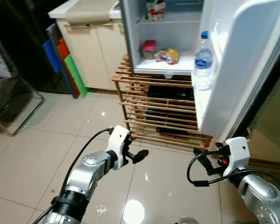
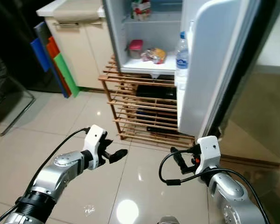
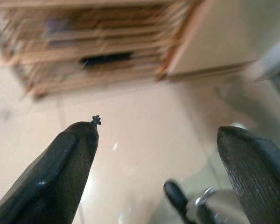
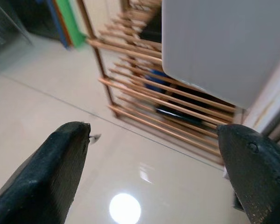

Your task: Restocking fridge

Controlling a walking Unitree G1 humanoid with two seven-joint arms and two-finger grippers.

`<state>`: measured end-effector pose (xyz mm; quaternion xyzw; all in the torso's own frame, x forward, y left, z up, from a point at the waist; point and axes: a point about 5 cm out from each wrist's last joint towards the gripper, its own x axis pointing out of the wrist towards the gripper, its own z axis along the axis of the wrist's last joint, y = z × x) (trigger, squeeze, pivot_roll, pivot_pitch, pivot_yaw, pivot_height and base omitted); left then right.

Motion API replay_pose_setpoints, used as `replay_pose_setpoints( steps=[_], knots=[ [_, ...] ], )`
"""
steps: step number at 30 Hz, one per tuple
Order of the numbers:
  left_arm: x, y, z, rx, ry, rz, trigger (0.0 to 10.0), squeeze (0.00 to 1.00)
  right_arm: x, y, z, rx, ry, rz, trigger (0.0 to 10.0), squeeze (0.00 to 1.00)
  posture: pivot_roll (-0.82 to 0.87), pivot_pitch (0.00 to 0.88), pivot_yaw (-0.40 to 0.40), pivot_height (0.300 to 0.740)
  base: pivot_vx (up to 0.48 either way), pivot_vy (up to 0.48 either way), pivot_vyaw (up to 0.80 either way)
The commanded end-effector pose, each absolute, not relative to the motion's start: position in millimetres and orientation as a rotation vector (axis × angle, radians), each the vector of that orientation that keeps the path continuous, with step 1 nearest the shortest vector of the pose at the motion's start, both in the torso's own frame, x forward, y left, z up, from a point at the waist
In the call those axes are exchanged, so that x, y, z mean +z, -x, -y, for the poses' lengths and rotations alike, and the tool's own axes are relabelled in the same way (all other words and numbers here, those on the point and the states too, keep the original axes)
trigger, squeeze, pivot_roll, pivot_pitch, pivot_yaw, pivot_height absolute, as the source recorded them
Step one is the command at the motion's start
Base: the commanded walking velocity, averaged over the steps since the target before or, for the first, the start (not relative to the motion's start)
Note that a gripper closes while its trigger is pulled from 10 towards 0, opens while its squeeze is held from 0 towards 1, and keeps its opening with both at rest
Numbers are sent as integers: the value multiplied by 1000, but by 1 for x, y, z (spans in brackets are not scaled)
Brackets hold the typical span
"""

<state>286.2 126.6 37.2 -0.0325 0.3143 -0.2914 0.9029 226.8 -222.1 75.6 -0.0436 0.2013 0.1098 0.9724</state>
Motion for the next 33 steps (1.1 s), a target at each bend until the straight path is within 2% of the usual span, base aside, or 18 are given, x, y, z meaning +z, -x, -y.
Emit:
replay_pose_setpoints(
  steps=[1,4,6,13,15,19,23,25,28,31,33],
  knots=[
    [33,-288,-141,-529,71,-695,10000,0,74,-231,230,177,150,-457,10000,0,-212,0,127,740,0,0,0],
    [25,-285,-154,-457,63,-765,10000,0,57,-222,228,240,258,-617,10000,0,-210,0,122,740,0,0,0],
    [20,-282,-156,-450,71,-798,10000,0,51,-218,231,249,264,-662,10000,0,-210,0,121,740,0,0,0],
    [18,-282,-155,-435,60,-825,10000,0,43,-212,230,268,200,-690,10000,0,-213,0,122,740,0,0,0],
    [17,-283,-155,-432,50,-825,10000,0,43,-213,228,238,172,-658,10000,0,-216,0,125,740,0,0,0],
    [19,-287,-155,-429,25,-815,10000,0,54,-234,233,72,248,-522,10000,0,-219,0,131,740,0,0,0],
    [21,-288,-154,-437,19,-808,10000,0,73,-246,227,95,263,-421,10000,0,-217,0,129,740,0,0,0],
    [21,-289,-154,-440,16,-805,10000,0,85,-248,218,174,279,-398,10000,0,-216,0,128,740,0,0,0],
    [19,-288,-154,-435,15,-814,10000,0,64,-230,213,288,237,-572,10000,0,-214,0,120,740,0,0,0],
    [18,-287,-154,-433,15,-822,10000,0,49,-218,213,326,228,-653,10000,0,-213,0,117,740,0,0,0],
    [14,-285,-154,-428,19,-832,10000,0,24,-200,217,332,202,-762,10000,0,-214,0,114,740,0,0,0]
  ],
)
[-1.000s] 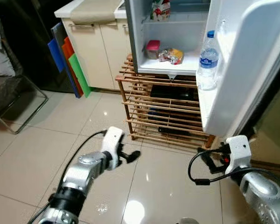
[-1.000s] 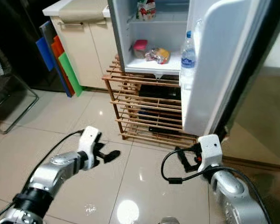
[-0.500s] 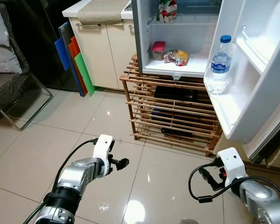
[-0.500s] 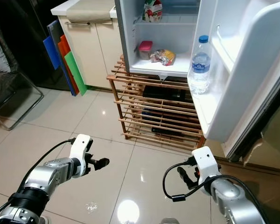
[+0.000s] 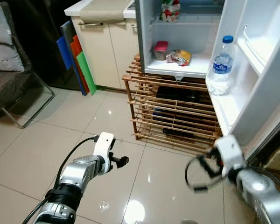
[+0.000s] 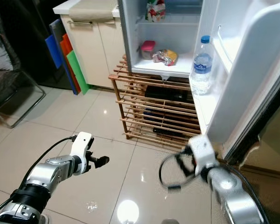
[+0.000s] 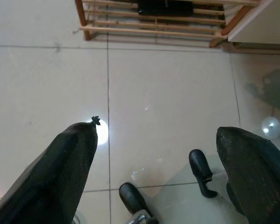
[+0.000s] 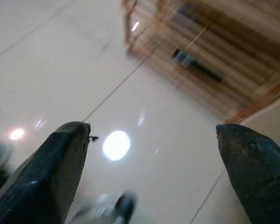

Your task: Restocking fridge

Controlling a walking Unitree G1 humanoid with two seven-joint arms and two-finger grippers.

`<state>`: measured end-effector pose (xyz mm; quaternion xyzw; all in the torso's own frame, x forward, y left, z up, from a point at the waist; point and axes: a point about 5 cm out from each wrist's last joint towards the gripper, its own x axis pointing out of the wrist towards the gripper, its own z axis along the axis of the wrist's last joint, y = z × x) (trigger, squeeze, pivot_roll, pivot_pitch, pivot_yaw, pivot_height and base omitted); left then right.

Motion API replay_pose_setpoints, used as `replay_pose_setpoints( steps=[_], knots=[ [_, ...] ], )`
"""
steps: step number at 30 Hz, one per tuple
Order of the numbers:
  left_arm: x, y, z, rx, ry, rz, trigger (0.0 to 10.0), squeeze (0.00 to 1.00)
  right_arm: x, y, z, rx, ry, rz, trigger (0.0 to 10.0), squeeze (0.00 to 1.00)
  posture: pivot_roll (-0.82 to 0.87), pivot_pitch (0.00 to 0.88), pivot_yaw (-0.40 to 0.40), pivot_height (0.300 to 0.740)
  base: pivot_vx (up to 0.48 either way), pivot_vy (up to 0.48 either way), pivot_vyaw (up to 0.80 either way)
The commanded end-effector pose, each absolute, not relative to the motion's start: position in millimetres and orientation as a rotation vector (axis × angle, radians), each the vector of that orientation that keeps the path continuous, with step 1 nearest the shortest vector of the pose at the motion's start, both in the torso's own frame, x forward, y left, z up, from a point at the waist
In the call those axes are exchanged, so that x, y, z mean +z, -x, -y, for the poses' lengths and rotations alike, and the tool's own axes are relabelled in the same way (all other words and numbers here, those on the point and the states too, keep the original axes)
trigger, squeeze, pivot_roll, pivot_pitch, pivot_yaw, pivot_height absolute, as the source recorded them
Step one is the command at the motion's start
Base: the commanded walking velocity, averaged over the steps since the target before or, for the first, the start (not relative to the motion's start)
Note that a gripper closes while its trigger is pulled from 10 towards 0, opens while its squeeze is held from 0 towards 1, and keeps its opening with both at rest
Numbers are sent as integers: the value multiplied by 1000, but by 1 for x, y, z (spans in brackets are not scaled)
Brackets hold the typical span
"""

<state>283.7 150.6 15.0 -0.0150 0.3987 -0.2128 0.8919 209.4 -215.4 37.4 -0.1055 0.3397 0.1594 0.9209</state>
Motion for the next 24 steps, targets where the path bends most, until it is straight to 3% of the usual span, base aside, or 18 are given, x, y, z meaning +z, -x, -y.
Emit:
replay_pose_setpoints(
  steps=[1,5,8,12,13,14,22,24],
  knots=[
    [14,-285,-154,-428,19,-832,10000,0,24,-200,217,332,202,-762,10000,0,-214,0,114,740,0,0,0],
    [13,-285,-153,-426,22,-833,10000,0,1,-186,225,288,155,-842,10000,0,-219,0,116,740,0,0,0],
    [13,-287,-151,-431,16,-831,10000,0,-48,-148,238,257,103,-1033,10000,0,-222,0,118,740,0,0,0],
    [14,-288,-151,-433,14,-830,10000,0,-58,-136,242,250,106,-1091,10000,0,-222,0,118,740,0,0,0],
    [14,-289,-152,-429,13,-831,10000,0,-66,-127,263,82,175,-1133,10000,0,-224,0,125,740,0,0,0],
    [13,-289,-155,-418,19,-843,10000,0,-66,-118,300,-237,296,-1144,10000,0,-228,0,131,740,0,0,0],
    [-10,-277,-166,-387,17,-956,10000,0,-44,-134,339,-604,355,-990,10000,0,-227,0,131,740,0,0,0],
    [-20,-269,-180,-318,15,-992,10000,0,-18,-145,368,-797,369,-850,10000,0,-230,0,136,740,0,0,0]
  ],
)
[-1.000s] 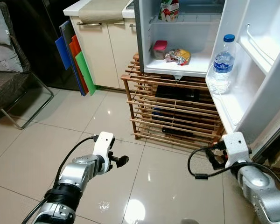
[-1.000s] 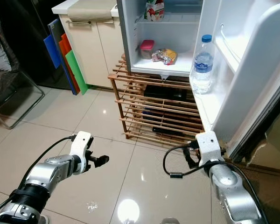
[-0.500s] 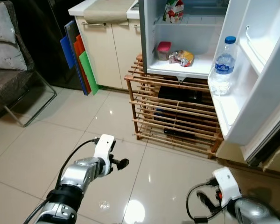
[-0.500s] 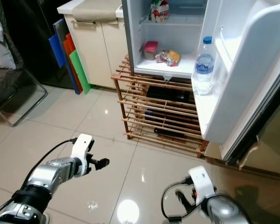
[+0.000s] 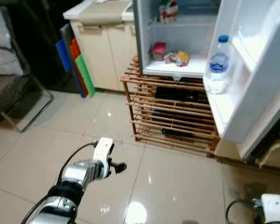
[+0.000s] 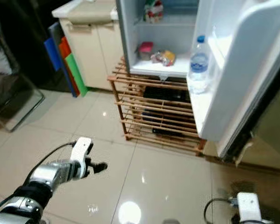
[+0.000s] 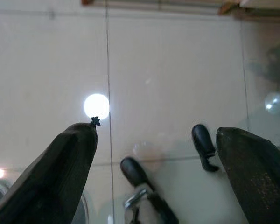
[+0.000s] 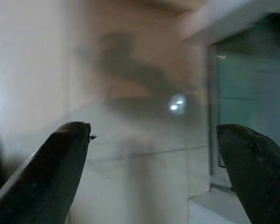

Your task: Restocking fridge

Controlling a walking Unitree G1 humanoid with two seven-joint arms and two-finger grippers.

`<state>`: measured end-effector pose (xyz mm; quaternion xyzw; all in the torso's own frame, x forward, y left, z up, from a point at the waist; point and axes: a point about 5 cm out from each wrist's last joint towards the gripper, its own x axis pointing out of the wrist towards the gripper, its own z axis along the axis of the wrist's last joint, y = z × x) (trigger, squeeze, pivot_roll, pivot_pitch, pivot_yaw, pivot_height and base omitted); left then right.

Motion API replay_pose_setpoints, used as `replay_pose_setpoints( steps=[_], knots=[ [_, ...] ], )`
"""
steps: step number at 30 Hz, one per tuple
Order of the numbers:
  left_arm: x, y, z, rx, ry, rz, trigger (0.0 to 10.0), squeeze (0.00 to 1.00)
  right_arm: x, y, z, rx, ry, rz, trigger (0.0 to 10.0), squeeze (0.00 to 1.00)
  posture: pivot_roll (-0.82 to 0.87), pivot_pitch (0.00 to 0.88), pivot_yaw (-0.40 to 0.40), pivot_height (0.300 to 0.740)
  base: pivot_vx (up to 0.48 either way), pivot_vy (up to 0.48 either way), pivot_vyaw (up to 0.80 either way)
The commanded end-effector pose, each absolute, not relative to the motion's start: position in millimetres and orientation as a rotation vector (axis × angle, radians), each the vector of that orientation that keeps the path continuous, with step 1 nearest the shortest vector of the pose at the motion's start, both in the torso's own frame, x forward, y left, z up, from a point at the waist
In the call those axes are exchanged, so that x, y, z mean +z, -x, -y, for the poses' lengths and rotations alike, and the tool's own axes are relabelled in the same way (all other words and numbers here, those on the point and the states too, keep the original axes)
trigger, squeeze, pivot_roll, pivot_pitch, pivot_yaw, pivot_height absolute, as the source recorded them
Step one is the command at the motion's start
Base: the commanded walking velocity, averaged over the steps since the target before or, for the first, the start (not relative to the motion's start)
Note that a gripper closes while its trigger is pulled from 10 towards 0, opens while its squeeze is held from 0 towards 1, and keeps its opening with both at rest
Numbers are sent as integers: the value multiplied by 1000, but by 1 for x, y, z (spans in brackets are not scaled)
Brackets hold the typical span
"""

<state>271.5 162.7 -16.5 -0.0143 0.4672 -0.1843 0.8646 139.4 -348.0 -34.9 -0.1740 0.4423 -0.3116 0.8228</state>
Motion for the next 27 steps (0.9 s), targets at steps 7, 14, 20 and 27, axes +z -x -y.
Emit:
replay_pose_setpoints(
  steps=[7,14,20,27],
  knots=[
    [-33,-252,-204,-222,-9,-1044,10000,0,56,-185,386,-949,415,-378,10000,0,-235,0,135,740,0,0,0],
    [-44,-243,-206,-195,-23,-1031,10000,0,101,-240,332,-683,339,-36,10000,0,-231,0,129,740,0,0,0],
    [-53,-229,-216,-143,-48,-1042,10000,0,123,-271,267,-367,145,42,10000,0,-231,0,128,740,0,0,0],
    [-52,-230,-217,-155,-111,-1019,10000,0,175,-295,173,70,-248,136,10000,0,-226,0,117,740,0,0,0]
  ],
)
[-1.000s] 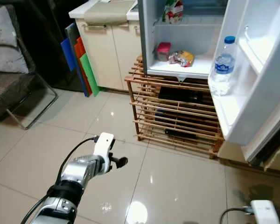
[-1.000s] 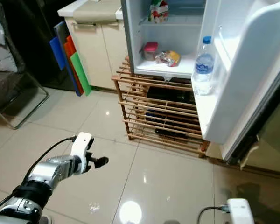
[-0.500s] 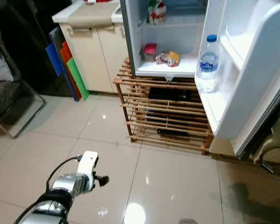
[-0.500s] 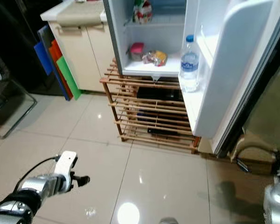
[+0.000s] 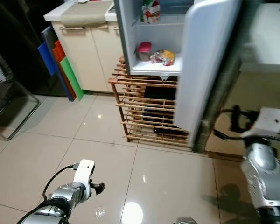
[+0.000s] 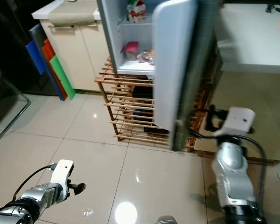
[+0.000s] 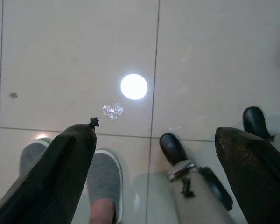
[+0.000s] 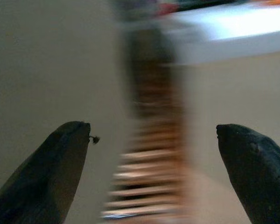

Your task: Restocking fridge

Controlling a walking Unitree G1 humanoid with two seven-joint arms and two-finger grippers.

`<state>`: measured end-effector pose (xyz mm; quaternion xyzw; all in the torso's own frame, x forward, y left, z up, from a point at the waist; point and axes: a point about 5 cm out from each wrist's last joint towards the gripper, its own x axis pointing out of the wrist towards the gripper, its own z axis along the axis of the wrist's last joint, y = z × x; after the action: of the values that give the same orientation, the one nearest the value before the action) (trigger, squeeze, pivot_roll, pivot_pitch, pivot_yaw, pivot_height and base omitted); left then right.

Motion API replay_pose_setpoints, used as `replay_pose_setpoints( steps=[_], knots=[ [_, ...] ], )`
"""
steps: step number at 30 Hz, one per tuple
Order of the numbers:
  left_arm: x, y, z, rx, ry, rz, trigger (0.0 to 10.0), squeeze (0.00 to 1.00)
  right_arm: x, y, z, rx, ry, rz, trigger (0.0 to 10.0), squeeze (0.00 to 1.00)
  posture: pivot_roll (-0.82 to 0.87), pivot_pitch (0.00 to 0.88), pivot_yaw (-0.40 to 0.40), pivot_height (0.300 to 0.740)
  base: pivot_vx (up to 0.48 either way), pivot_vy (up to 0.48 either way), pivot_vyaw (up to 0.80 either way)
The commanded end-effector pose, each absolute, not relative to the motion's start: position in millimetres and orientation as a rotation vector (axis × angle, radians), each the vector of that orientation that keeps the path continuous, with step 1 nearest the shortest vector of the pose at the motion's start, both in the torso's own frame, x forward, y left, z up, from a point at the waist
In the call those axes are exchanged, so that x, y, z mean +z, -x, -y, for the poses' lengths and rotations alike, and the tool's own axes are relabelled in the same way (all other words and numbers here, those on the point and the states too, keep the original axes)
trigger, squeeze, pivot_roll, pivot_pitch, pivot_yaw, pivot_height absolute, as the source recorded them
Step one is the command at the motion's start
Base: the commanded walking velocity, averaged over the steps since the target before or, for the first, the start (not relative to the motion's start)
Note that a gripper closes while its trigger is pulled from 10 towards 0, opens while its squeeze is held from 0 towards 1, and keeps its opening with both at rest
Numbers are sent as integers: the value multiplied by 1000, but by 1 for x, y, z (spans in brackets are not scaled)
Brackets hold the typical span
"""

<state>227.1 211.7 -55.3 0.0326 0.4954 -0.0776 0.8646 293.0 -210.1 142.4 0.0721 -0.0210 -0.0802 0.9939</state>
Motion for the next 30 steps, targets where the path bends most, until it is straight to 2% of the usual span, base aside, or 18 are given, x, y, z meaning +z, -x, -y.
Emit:
replay_pose_setpoints(
  steps=[1,2,3,6,7,8,10,12,14,17,20,21,22,23,26,27,30],
  knots=[
    [-52,-230,-217,-155,-111,-1019,10000,0,175,-295,173,70,-248,136,10000,0,-226,0,117,740,0,0,0],
    [-52,-232,-216,-161,-118,-1009,10000,0,187,-292,157,187,-306,167,10000,0,-225,0,115,740,0,0,0],
    [-50,-235,-214,-179,-145,-993,10000,0,204,-275,126,490,-460,160,10000,0,-223,0,110,740,0,0,0],
    [-49,-237,-210,-205,-183,-977,10000,0,204,-267,121,595,-462,124,10000,0,-224,0,105,740,0,0,0],
    [-49,-239,-206,-220,-186,-962,10000,0,192,-272,131,530,-405,85,10000,0,-225,0,101,740,0,0,0],
    [-47,-243,-201,-243,-201,-922,10000,0,171,-279,151,400,-343,19,10000,0,-224,0,99,740,0,0,0],
    [-46,-245,-199,-247,-206,-909,10000,0,166,-280,156,367,-331,4,10000,0,-224,0,99,740,0,0,0],
    [-40,-253,-199,-245,-333,-832,10000,0,155,-282,177,222,-240,-24,10000,0,-226,0,98,740,0,0,0],
    [-36,-258,-196,-250,-375,-778,10000,0,148,-281,190,126,-165,-43,10000,0,-226,0,100,740,0,0,0],
    [-30,-266,-187,-275,-375,-696,10000,0,141,-277,202,55,-148,-83,10000,0,-225,0,104,740,0,0,0],
    [-22,-274,-177,-308,-345,-620,10000,0,137,-273,203,52,-147,-98,10000,0,-223,0,109,740,0,0,0],
    [-7,-288,-166,-351,-297,-508,10000,0,130,-270,201,55,-125,-111,10000,0,-223,0,111,740,0,0,0],
    [26,-313,-152,-412,-203,-324,10000,0,124,-268,200,40,-114,-118,10000,0,-220,0,114,740,0,0,0],
    [26,-313,-152,-412,-203,-324,10000,0,124,-268,200,40,-114,-118,10000,0,-220,0,114,740,0,0,0],
    [83,-342,-130,-483,-107,-59,10000,0,121,-267,197,30,-106,-116,10000,0,-215,0,119,740,0,0,0],
    [83,-342,-130,-483,-107,-59,10000,0,121,-267,197,30,-106,-116,10000,0,-215,0,119,740,0,0,0],
    [171,-355,-99,-523,-57,228,10000,0,121,-268,196,14,-71,-91,10000,0,-213,0,123,740,174,269,0]
  ],
)
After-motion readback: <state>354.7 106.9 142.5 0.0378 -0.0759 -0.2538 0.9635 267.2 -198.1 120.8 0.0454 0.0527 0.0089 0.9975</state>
